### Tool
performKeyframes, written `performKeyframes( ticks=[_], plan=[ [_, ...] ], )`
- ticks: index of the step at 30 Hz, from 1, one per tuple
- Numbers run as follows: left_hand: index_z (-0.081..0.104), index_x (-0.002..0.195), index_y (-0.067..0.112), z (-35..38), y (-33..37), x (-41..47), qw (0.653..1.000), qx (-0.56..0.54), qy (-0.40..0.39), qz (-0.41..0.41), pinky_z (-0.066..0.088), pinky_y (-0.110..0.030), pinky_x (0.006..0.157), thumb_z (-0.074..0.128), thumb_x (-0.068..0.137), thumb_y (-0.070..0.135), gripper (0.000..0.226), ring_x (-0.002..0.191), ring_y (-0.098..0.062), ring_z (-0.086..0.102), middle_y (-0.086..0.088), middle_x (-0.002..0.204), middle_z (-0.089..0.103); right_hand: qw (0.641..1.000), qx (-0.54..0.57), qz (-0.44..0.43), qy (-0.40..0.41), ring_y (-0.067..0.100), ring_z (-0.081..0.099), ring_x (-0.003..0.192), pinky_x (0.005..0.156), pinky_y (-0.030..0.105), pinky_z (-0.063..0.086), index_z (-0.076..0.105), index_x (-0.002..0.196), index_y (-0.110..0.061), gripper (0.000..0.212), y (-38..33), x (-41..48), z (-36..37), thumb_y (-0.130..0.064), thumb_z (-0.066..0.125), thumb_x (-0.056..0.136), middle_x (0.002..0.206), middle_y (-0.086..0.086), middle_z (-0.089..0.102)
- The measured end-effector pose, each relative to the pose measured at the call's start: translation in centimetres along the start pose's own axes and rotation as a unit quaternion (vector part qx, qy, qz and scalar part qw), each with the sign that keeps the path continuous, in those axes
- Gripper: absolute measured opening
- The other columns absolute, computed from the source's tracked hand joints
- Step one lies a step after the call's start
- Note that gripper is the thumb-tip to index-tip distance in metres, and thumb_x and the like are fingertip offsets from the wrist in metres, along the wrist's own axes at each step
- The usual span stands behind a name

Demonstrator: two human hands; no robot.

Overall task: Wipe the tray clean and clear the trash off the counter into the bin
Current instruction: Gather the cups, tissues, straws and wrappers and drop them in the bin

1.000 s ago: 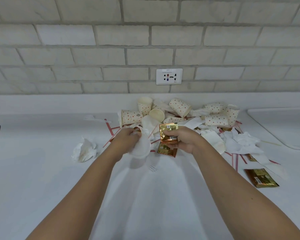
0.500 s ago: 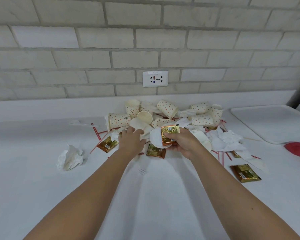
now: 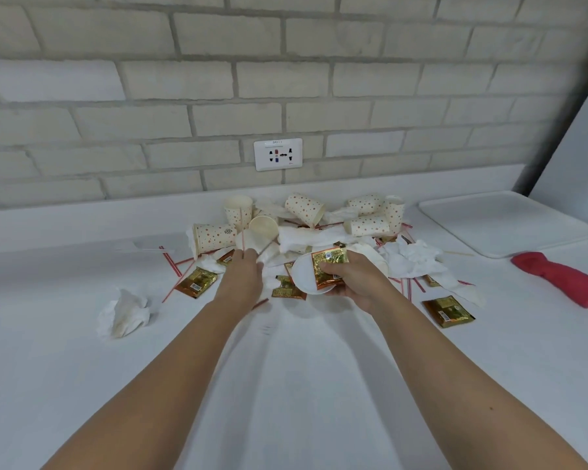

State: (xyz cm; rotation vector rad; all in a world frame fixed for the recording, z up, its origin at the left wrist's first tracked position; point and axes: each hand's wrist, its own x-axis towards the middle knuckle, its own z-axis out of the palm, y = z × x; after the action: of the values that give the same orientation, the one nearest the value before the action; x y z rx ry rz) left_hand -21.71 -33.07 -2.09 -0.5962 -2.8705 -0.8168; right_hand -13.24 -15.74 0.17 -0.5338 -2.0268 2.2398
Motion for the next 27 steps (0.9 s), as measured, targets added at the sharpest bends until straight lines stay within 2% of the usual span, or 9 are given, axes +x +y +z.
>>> performKeyframes(
  ticks=[5, 9, 12, 15, 20, 22, 24, 25, 27],
  plan=[
    [0.046, 0.117, -0.005, -1.8, 0.9, -1.2, 0.997, -0.02, 0.067, 0.023, 0.04, -0.031, 0.082, 0.028, 0.101, 0.01, 0.029, 0.102, -0.031, 0.051, -0.022, 0.118, 0.049, 1.0, 0.009, -0.006, 0.017, 0.02, 0.063, 0.084, 0.066, 0.032, 0.056, 0.057, 0.103, -0.01, 0.016, 0.1, -2.3, 0.5, -0.001, 0.057, 0.09, 0.099, 0.009, 0.064],
    [0.047, 0.118, -0.004, -2.2, 2.1, -2.6, 0.994, -0.056, 0.092, 0.018, 0.034, -0.027, 0.076, 0.026, 0.102, 0.012, 0.03, 0.097, -0.028, 0.049, -0.02, 0.115, 0.05, 0.999, 0.017, -0.013, 0.036, 0.019, 0.062, 0.085, 0.064, 0.03, 0.055, 0.057, 0.096, -0.014, 0.014, 0.4, -4.5, 0.0, -0.001, 0.054, 0.092, 0.1, 0.008, 0.064],
    [0.048, 0.113, -0.004, -1.5, 3.9, -4.0, 0.992, -0.089, 0.084, 0.043, 0.029, -0.024, 0.069, 0.026, 0.102, 0.015, 0.031, 0.085, -0.02, 0.042, -0.02, 0.109, 0.051, 0.998, 0.027, -0.017, 0.061, 0.025, 0.06, 0.097, 0.072, 0.035, 0.054, 0.052, 0.111, -0.011, 0.021, 0.9, -6.2, -1.1, 0.0, 0.052, 0.093, 0.11, 0.012, 0.061],
    [0.049, 0.11, -0.004, -0.5, 6.5, -5.5, 0.989, -0.116, 0.061, 0.074, 0.026, -0.022, 0.067, 0.025, 0.102, 0.017, 0.032, 0.084, -0.019, 0.04, -0.02, 0.107, 0.05, 0.995, 0.03, -0.016, 0.098, 0.028, 0.058, 0.105, 0.073, 0.038, 0.055, 0.047, 0.123, -0.01, 0.033, 1.0, -7.8, -2.9, 0.002, 0.052, 0.092, 0.119, 0.014, 0.058],
    [0.049, 0.11, -0.003, 1.8, 11.3, -7.4, 0.984, -0.137, 0.023, 0.113, 0.031, -0.027, 0.075, 0.026, 0.102, 0.018, 0.032, 0.096, -0.027, 0.047, -0.019, 0.107, 0.051, 0.988, 0.01, -0.02, 0.156, 0.029, 0.06, 0.101, 0.071, 0.038, 0.057, 0.047, 0.116, -0.007, 0.028, 0.8, -10.3, -6.7, -0.001, 0.056, 0.09, 0.119, 0.017, 0.058],
    [0.049, 0.108, -0.002, 2.9, 13.5, -8.1, 0.98, -0.148, 0.012, 0.129, 0.03, -0.027, 0.073, 0.026, 0.102, 0.018, 0.031, 0.094, -0.027, 0.047, -0.018, 0.106, 0.051, 0.984, 0.001, -0.029, 0.178, 0.029, 0.061, 0.098, 0.065, 0.035, 0.057, 0.046, 0.118, -0.007, 0.032, 0.7, -11.6, -8.8, 0.0, 0.058, 0.089, 0.118, 0.016, 0.058],
    [0.049, 0.106, -0.002, 4.2, 16.2, -9.1, 0.976, -0.168, 0.0, 0.141, 0.028, -0.026, 0.071, 0.026, 0.102, 0.018, 0.031, 0.088, -0.023, 0.043, -0.016, 0.101, 0.049, 0.977, -0.002, -0.046, 0.209, 0.023, 0.062, 0.084, 0.057, 0.029, 0.056, 0.045, 0.114, -0.011, 0.032, 0.6, -13.3, -11.3, 0.001, 0.059, 0.088, 0.11, 0.013, 0.058],
    [0.049, 0.104, -0.001, 4.8, 17.6, -9.7, 0.973, -0.18, -0.007, 0.147, 0.027, -0.025, 0.071, 0.025, 0.102, 0.019, 0.031, 0.085, -0.02, 0.041, -0.013, 0.097, 0.047, 0.972, -0.006, -0.052, 0.229, 0.02, 0.061, 0.078, 0.056, 0.029, 0.054, 0.045, 0.113, -0.013, 0.033, 0.6, -14.2, -12.7, 0.0, 0.06, 0.087, 0.107, 0.011, 0.057],
    [0.048, 0.103, 0.0, 6.4, 20.8, -11.3, 0.965, -0.204, -0.018, 0.162, 0.026, -0.024, 0.07, 0.025, 0.102, 0.02, 0.03, 0.084, -0.018, 0.04, -0.008, 0.093, 0.044, 0.96, -0.021, -0.058, 0.274, 0.022, 0.06, 0.081, 0.059, 0.031, 0.053, 0.046, 0.114, -0.015, 0.036, 0.8, -16.3, -16.1, -0.001, 0.063, 0.085, 0.105, 0.008, 0.056]
  ],
)
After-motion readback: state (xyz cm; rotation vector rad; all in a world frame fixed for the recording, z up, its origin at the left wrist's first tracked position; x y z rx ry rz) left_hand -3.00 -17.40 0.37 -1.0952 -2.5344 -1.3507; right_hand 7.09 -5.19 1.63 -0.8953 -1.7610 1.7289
